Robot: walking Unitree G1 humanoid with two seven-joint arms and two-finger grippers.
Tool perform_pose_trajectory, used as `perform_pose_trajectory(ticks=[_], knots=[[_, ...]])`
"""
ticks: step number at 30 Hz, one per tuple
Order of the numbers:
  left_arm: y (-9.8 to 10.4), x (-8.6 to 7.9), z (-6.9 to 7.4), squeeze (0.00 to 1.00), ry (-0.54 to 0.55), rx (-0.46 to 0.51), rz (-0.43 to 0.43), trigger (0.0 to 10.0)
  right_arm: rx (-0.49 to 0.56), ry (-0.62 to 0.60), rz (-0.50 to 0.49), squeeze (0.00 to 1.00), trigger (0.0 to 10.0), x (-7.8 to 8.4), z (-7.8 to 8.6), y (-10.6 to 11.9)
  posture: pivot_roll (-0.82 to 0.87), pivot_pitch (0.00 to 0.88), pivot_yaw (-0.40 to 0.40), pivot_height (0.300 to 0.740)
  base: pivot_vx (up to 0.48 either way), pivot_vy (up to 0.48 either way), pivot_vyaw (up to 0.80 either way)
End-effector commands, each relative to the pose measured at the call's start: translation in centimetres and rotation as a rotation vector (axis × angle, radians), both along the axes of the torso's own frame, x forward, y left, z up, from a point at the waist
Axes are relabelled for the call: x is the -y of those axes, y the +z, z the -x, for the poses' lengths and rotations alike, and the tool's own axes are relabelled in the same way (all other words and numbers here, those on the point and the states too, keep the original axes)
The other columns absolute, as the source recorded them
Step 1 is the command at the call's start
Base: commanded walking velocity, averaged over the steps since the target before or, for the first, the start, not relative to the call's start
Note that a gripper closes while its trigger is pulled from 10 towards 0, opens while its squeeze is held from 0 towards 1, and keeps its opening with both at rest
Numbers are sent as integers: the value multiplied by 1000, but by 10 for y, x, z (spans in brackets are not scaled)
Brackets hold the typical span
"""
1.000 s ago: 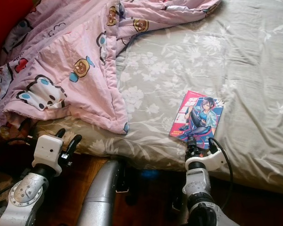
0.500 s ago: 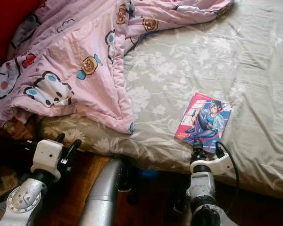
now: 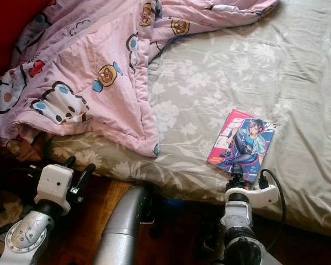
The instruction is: Clean up the room
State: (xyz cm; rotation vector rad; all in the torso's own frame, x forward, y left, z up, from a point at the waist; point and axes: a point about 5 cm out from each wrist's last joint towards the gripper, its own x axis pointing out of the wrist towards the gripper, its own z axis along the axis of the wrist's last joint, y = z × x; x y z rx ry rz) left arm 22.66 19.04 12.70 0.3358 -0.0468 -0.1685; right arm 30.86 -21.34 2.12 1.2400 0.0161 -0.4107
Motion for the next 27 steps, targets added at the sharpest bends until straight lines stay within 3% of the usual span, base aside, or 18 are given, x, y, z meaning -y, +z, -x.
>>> perform_pose_trajectory(ticks=[1,3,4,5,6,16,27], knots=[[-4,-4,8,0,13,-34,-29,10000,-37,-19,-41,0,10000,1,8,-9,433,582,141,625,0,0,0],[-4,-4,8,0,14,-36,-29,10000,-25,-19,-39,0,10000,1,5,-7,434,584,141,625,0,0,0],[-4,-3,9,0,15,-39,-29,10000,-13,-20,-37,0,3843,2,3,-3,433,588,141,625,0,0,0],[-5,-3,9,0,15,-40,-29,10000,-11,-21,-37,0,3843,2,2,-2,433,588,141,625,0,0,0],[-5,-3,10,0,15,-41,-29,10000,-3,-23,-39,0,0,2,0,-1,432,589,139,625,0,0,0],[-5,-1,11,0,14,-49,-29,10000,41,-15,-18,0,0,7,-7,9,427,595,138,625,0,0,0],[-8,1,0,0,17,-38,-23,10000,28,7,31,0,0,9,-1,4,384,572,120,625,0,0,0]])
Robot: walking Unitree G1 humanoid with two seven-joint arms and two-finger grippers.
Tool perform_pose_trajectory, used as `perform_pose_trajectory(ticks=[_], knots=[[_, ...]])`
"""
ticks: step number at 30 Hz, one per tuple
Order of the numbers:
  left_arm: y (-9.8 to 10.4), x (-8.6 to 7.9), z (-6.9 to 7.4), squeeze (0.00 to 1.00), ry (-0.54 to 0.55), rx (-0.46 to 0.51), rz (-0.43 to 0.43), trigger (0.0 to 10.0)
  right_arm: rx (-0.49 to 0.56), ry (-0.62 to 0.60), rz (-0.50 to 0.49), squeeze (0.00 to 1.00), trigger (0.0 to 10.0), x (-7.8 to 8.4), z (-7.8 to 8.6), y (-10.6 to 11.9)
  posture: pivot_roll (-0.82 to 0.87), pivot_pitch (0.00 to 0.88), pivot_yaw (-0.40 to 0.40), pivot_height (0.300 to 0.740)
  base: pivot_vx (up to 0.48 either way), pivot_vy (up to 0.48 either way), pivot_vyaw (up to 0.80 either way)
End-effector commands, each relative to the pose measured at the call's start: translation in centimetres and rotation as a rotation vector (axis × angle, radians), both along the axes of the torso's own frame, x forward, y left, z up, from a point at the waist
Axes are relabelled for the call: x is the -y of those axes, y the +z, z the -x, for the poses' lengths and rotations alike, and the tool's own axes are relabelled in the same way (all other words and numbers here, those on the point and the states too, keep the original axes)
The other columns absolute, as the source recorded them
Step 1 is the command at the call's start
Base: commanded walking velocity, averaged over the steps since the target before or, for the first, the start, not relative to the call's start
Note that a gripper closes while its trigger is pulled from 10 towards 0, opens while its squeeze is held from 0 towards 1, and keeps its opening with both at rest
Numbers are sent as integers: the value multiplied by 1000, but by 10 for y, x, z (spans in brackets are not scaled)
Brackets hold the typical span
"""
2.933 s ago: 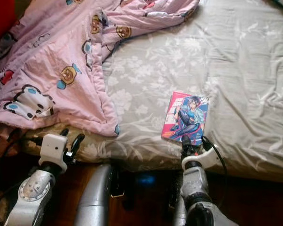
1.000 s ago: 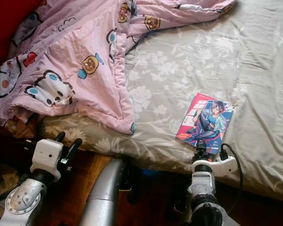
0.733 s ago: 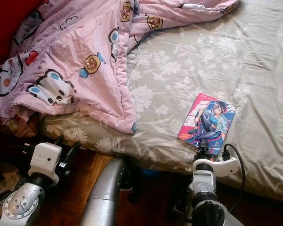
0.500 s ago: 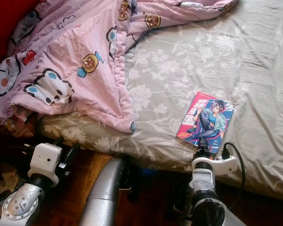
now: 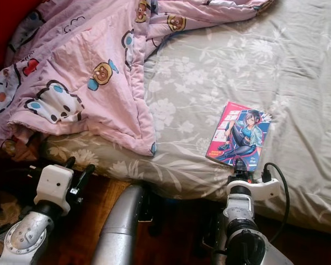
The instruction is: Clean up the room
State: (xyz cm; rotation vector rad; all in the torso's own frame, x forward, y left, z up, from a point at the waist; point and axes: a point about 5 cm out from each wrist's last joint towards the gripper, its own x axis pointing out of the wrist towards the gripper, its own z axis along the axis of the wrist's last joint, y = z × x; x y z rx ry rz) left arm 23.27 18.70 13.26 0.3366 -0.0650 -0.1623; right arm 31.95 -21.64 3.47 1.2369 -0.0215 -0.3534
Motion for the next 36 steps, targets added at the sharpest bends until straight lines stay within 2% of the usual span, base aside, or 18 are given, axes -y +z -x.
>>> perform_pose_trajectory(ticks=[1,6,8,15,16,17,19,22,23,24,25,26,29,30,36], knots=[[-14,-2,4,0,15,-55,-21,10000,-34,-11,26,0,0,6,10,-10,371,564,112,625,0,0,0],[-18,2,-5,0,23,-46,-6,10000,-76,-1,80,0,0,10,20,-18,336,542,91,625,0,0,0],[-19,3,-7,0,26,-41,-2,10000,-105,39,168,0,0,10,22,-19,330,530,85,625,0,0,0],[-24,0,-21,0,48,-29,6,10000,-109,208,457,0,0,-1,18,-14,276,475,50,625,0,0,0],[-24,0,-21,0,48,-29,6,10000,-109,208,457,0,0,-1,18,-14,276,475,50,625,0,0,0],[-26,0,-24,0,55,-28,11,10000,-111,243,546,0,0,-3,20,-14,263,457,39,625,0,0,0],[-28,1,-25,0,57,-28,12,10000,-115,245,568,0,0,-3,22,-15,258,447,34,625,0,0,0],[-33,2,-31,0,65,-23,17,10000,-138,260,684,0,0,0,31,-19,238,412,13,625,0,0,0],[-33,2,-31,0,65,-23,17,10000,-138,260,684,0,0,0,31,-19,238,412,13,625,0,0,0],[-35,2,-34,0,68,-20,19,10000,-155,258,712,0,4902,1,35,-21,235,402,10,625,0,0,0],[-36,2,-35,0,70,-19,20,10000,-161,257,718,0,4902,1,36,-22,234,398,9,625,0,0,0],[-36,2,-36,0,71,-19,21,10000,-167,254,716,0,10000,2,37,-23,231,391,5,625,0,0,0],[-38,2,-38,0,74,-15,21,10000,-167,248,712,0,10000,1,40,-25,228,381,2,625,0,0,0],[-38,2,-39,0,75,-15,21,10000,-171,241,691,1000,10000,1,41,-27,225,373,0,625,0,0,0],[-40,0,-41,0,76,-8,15,10000,-226,258,694,1000,10000,-5,47,-35,224,363,1,625,0,0,0]])
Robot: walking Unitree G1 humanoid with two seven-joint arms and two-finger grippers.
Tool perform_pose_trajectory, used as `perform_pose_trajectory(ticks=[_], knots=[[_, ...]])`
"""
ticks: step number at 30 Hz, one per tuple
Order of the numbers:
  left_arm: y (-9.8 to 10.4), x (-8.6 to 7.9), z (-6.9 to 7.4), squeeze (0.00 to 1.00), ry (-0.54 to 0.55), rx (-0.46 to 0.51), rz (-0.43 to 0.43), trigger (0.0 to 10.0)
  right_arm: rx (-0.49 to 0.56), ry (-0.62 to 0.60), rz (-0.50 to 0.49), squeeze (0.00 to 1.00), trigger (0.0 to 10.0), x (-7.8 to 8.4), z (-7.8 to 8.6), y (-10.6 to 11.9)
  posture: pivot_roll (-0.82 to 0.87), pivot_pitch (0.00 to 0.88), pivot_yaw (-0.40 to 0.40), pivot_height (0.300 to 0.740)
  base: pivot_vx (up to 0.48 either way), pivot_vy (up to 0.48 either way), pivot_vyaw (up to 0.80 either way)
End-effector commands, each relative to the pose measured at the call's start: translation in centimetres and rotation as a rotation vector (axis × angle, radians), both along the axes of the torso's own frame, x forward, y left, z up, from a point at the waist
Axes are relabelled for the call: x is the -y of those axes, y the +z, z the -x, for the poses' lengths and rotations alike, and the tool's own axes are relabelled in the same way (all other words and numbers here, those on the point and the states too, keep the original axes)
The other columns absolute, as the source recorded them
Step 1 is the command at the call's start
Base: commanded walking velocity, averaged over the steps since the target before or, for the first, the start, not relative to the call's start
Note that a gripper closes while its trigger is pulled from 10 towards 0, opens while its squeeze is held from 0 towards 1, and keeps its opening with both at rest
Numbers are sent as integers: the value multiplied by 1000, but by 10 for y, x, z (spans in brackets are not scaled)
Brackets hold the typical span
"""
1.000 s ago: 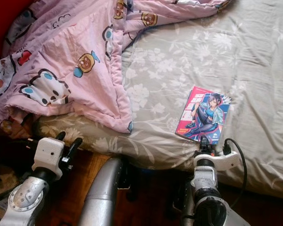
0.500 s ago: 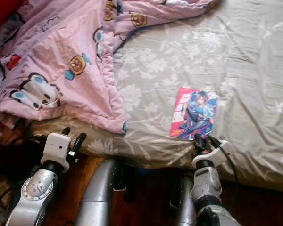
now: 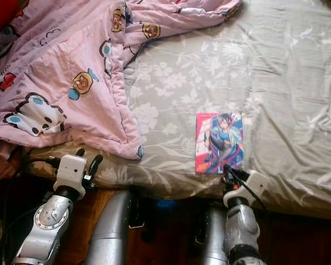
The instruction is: Clean up the room
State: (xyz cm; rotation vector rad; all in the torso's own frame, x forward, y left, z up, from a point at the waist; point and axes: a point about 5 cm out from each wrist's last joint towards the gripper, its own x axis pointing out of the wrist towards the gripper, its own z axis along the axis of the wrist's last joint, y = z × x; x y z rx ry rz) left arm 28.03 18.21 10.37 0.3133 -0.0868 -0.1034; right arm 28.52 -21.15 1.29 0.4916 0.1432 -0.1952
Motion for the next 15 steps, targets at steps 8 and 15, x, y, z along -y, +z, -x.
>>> perform_pose_trajectory(ticks=[8,15], knots=[[-21,-1,6,0,-3,-72,-23,10000,-131,-18,-10,1000,10000,-6,21,-25,226,363,6,625,0,0,0],[-25,-2,8,0,4,-87,-6,10000,-152,-23,-13,1000,10000,-6,27,-30,224,369,3,625,0,0,0]])
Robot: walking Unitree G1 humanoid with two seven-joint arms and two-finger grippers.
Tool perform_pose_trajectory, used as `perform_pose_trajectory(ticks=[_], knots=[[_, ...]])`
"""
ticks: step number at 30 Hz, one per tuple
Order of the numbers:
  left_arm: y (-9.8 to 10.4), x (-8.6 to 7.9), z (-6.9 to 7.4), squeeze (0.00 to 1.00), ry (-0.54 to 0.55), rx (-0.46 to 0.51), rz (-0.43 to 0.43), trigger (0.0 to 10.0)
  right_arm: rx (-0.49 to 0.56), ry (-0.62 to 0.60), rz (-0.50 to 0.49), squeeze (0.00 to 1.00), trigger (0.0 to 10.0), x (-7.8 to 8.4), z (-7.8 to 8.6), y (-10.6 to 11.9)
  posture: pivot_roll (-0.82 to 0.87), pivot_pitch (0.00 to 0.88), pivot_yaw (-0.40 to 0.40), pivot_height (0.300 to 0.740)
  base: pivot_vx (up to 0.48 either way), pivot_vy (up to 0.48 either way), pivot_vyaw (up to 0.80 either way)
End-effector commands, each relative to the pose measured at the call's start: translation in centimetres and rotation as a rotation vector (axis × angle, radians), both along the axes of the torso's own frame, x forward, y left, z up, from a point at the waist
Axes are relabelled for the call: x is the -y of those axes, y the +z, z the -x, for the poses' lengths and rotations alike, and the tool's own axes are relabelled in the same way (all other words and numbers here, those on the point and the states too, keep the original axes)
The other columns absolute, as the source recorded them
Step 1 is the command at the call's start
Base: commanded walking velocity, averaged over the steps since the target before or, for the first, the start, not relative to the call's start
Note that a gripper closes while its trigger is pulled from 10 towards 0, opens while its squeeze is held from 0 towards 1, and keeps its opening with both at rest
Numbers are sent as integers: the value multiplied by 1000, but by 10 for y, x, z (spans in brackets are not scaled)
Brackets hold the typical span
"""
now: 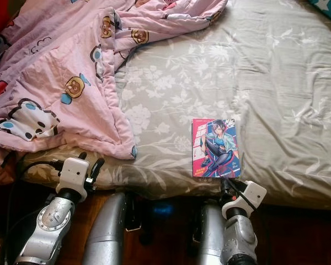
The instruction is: Clean up the room
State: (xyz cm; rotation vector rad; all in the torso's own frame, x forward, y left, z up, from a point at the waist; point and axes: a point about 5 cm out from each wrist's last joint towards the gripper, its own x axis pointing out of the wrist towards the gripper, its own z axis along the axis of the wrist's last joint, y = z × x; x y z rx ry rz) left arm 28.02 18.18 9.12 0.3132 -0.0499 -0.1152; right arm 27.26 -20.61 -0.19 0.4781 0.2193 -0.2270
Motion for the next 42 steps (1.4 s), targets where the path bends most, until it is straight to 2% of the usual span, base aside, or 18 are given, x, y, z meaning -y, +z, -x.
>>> perform_pose_trajectory(ticks=[1,2,3,4,5,6,7,13,14,15,16,20,25,29,32,42], knots=[[-14,-2,8,0,10,-48,-3,10000,-73,-13,-21,482,10000,0,15,-15,225,369,4,625,0,0,0],[-14,-2,8,0,11,-47,-3,10000,-72,-12,-22,482,10000,0,15,-15,226,369,4,625,0,0,0],[-14,-2,8,0,11,-47,-3,10000,-59,-9,-40,0,10000,-1,13,-14,227,369,3,625,0,0,0],[-14,-2,8,0,11,-45,-2,10000,-29,-4,-81,0,10000,-3,11,-12,227,369,3,625,0,0,0],[-14,-3,8,0,11,-45,-2,10000,-12,-3,-99,43,10000,-4,10,-10,229,372,4,625,0,0,0],[-13,-3,8,0,13,-43,-2,10000,23,-14,-135,659,10000,-5,8,-7,230,373,5,625,0,0,0],[-13,-4,9,0,14,-42,-3,10000,46,-28,-164,1000,10000,-5,6,-6,231,374,5,625,0,0,0],[-14,-8,13,0,18,-45,-9,10000,80,-59,-317,1000,10000,-8,7,-8,238,388,14,625,0,0,0],[-14,-8,15,0,17,-47,-11,10000,72,-74,-348,937,10000,-8,8,-10,243,398,23,625,0,0,0],[-14,-8,15,0,17,-47,-12,10000,67,-82,-365,937,10000,-8,8,-11,243,398,23,625,0,0,0],[-14,-8,16,0,9,-49,-16,10000,48,-102,-402,0,10000,-7,9,-14,250,406,29,625,0,0,0],[-10,-9,18,0,2,-44,-22,10000,61,-122,-472,0,10000,-6,5,-13,267,428,47,625,0,0,0],[-8,-11,23,0,-7,-44,-28,10000,86,-114,-491,0,10000,-7,-1,-8,286,449,63,625,0,0,0],[-3,-11,27,0,-17,-40,-35,10000,154,-66,-545,0,10000,-14,-18,6,308,480,79,625,0,0,0],[2,-11,29,0,-22,-36,-38,10000,157,-56,-553,0,10000,-17,-21,9,320,496,87,625,0,0,0],[9,-17,39,0,-23,-42,-56,10000,164,-63,-580,0,10000,-19,-21,8,348,533,105,625,0,0,0]])
